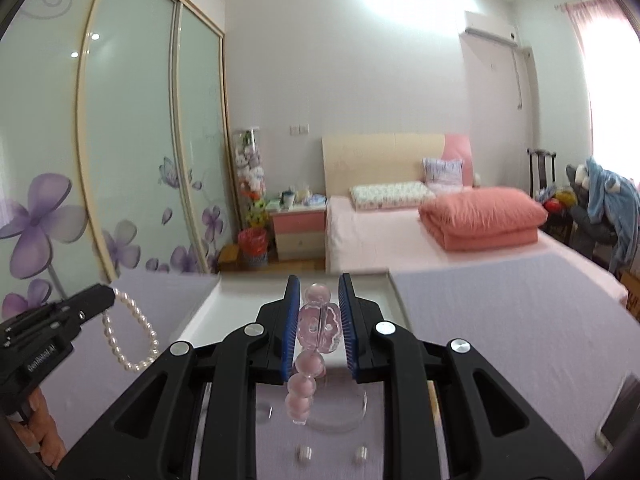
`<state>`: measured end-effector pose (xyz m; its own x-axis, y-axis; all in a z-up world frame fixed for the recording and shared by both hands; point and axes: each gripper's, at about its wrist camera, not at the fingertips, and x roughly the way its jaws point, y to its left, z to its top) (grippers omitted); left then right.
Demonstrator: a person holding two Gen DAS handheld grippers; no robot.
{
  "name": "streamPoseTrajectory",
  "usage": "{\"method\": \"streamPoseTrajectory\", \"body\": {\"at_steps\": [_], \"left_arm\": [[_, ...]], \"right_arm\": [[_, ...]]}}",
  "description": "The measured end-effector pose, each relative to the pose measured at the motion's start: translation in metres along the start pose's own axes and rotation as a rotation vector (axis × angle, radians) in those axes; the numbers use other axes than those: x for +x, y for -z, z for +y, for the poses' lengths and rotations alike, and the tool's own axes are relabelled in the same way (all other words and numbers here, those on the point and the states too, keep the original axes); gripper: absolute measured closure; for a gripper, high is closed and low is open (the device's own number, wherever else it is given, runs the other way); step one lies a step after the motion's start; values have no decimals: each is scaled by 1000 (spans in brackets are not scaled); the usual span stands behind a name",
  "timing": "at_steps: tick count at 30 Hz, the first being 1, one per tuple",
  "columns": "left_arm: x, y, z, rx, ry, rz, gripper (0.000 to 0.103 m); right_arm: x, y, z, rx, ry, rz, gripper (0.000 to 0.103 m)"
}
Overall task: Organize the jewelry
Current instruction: 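Carry both bracelets over the grey tray and open both tools to release them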
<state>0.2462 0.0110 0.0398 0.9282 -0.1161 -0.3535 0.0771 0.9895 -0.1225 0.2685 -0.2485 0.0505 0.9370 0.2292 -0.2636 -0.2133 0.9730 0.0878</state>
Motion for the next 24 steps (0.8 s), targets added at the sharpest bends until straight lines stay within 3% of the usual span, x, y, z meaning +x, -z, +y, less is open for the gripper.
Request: {"method": "streamPoseTrajectory", "body": {"at_steps": [6, 14, 24], "left_arm": [[66, -28, 13, -32, -29, 37, 93], [148, -25, 19, -32, -51, 137, 93], [208, -21, 19, -29, -56, 198, 93]], "right_arm": [[64, -26, -10, 49, 22, 2, 82], [168, -11, -26, 156, 108, 186, 82], [224, 11, -26, 211, 154, 348, 82]]}}
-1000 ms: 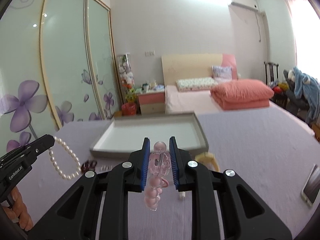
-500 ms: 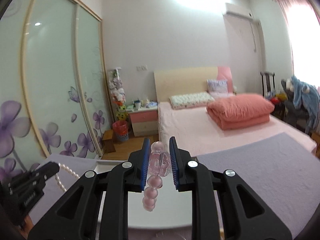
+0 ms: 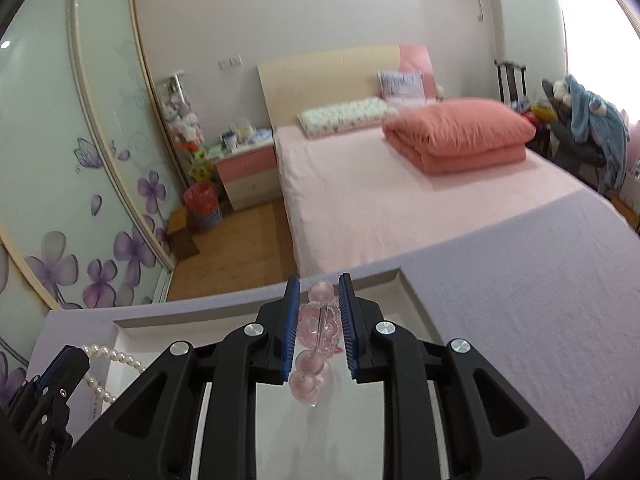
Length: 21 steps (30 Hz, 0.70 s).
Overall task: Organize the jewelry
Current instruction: 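Carry both bracelets over the grey tray and open both tools to release them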
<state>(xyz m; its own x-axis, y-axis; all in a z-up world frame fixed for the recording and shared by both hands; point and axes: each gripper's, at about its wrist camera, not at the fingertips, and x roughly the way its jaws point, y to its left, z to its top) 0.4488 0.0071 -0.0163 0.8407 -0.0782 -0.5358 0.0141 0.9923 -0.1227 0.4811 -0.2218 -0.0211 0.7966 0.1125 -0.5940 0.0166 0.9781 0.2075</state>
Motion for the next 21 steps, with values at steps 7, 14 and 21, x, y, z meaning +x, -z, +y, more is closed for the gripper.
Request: {"method": "streamPoseTrajectory", "body": {"at_steps": [7, 14, 21], "left_arm": [[22, 4, 3, -14, 5, 47, 93], [26, 5, 10, -22, -11, 58, 80], [-2, 4, 23, -50, -49, 11, 63]], "right_arm": [[16, 4, 5, 1, -13, 83, 81], [-6, -3, -1, 4, -44, 20, 50], [-30, -9, -12, -1, -41, -59, 50]]}}
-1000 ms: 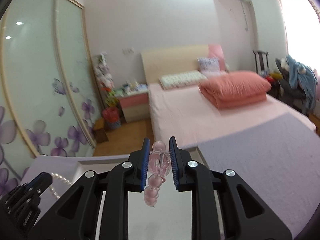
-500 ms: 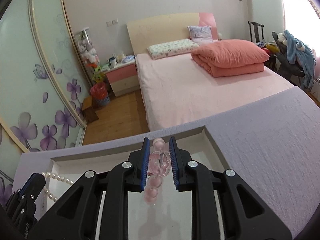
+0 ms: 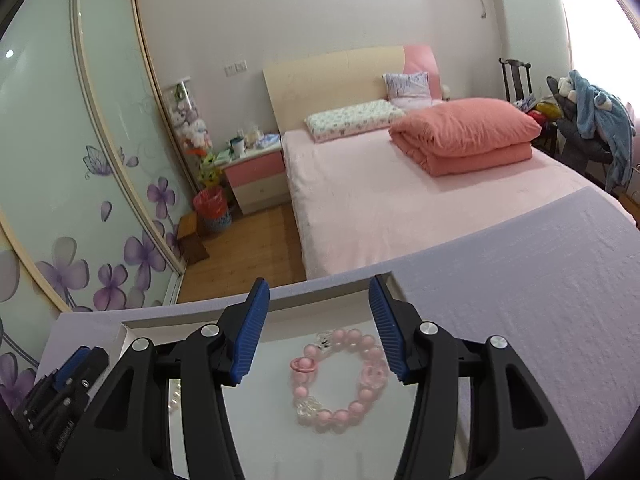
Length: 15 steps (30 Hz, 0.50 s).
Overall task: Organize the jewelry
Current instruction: 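Carry both bracelets over the grey tray and open both tools to release them, then withdraw both open tools from the tray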
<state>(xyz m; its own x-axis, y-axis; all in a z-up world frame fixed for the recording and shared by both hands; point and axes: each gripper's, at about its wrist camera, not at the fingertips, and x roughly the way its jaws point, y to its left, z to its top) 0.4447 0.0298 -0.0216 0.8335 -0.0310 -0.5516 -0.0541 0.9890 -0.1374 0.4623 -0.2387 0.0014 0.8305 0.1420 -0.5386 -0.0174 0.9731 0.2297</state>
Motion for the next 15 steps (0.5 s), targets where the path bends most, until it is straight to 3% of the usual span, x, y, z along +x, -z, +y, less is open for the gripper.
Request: {"method": "streamPoseTrajectory", "body": {"at_steps": [4, 9, 15], "left_arm": [[-25, 5, 9, 5, -34, -38, 56], [-72, 14, 22, 8, -80, -118, 41], [-127, 37, 36, 0, -120, -190, 27]], "right_arm": [[-23, -1, -8, -13, -8, -47, 50], [-60, 4, -23, -45, -17, -120, 50], [-101, 25, -48, -72, -20, -167, 45]]}}
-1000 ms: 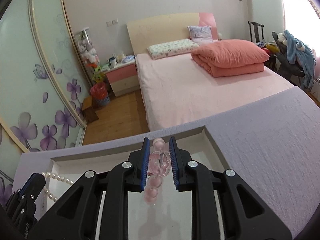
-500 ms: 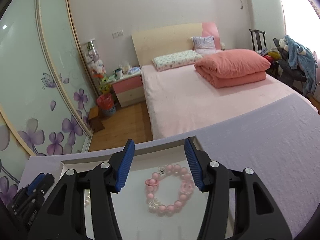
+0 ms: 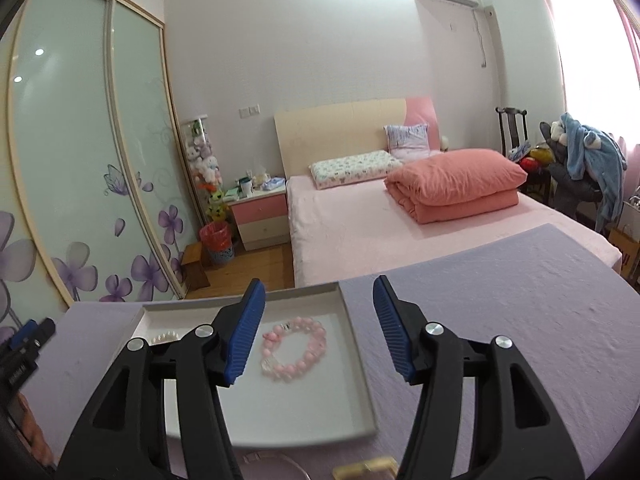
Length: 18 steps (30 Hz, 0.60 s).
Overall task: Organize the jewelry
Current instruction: 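Withdraw both open tools from the tray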
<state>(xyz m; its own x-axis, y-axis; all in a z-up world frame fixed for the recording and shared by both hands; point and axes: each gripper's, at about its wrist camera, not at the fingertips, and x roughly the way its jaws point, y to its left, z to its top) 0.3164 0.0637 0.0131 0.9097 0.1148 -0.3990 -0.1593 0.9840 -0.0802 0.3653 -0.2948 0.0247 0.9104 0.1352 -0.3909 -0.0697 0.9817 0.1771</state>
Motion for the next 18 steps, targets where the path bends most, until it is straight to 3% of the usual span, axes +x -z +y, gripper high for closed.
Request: {"method": "streamPoseTrajectory", "body": {"at_steps": [12, 18], "left_arm": [[-80, 52, 13, 38, 7, -20, 15], [-89, 71, 14, 32, 11, 31, 14]], "right_arm": [[-37, 63, -20, -57, 1, 128, 35], [-25, 88, -22, -65, 22, 269, 32]]}}
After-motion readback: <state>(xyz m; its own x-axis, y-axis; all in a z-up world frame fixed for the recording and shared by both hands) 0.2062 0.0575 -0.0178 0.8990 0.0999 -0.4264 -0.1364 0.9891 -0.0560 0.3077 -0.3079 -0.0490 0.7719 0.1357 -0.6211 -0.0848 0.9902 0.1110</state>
